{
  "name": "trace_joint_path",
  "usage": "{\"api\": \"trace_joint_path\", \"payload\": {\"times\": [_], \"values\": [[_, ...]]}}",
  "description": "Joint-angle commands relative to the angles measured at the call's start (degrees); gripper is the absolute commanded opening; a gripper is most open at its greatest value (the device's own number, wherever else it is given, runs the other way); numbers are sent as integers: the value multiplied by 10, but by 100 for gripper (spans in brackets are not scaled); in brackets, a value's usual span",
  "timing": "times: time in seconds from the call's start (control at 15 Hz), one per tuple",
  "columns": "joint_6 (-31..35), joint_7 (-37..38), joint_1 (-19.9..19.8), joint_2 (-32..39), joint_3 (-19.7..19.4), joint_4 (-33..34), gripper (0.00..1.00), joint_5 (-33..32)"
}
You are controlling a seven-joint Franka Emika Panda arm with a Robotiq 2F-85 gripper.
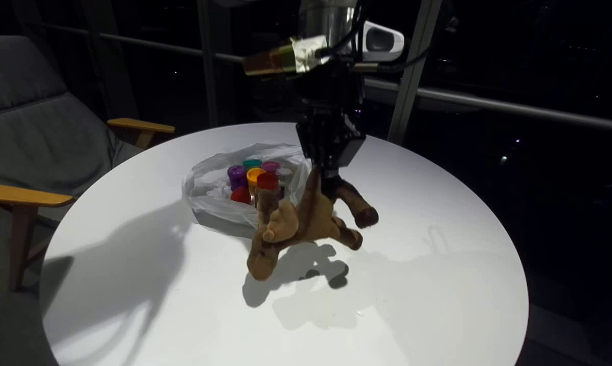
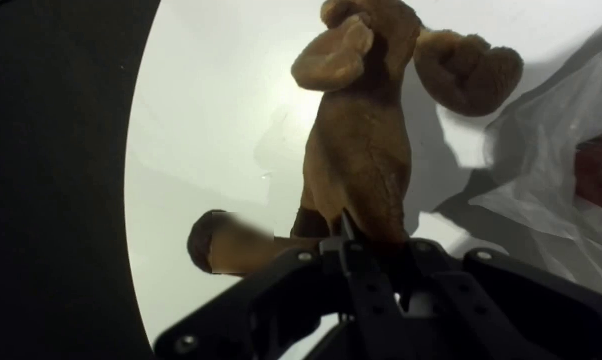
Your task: Remove all the contents from the white plastic bag and put them on the table
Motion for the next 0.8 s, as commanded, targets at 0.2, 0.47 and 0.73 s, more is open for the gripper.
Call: {"api": "trace_joint_path", "payload": {"times": [0.2,0.47,0.73], "values": [[-18,54,11,65,-25,49,37,-32],[-8,67,28,18,-24,45,67,-46],[-12,72,43,-22,-13,47,97,-58]]}}
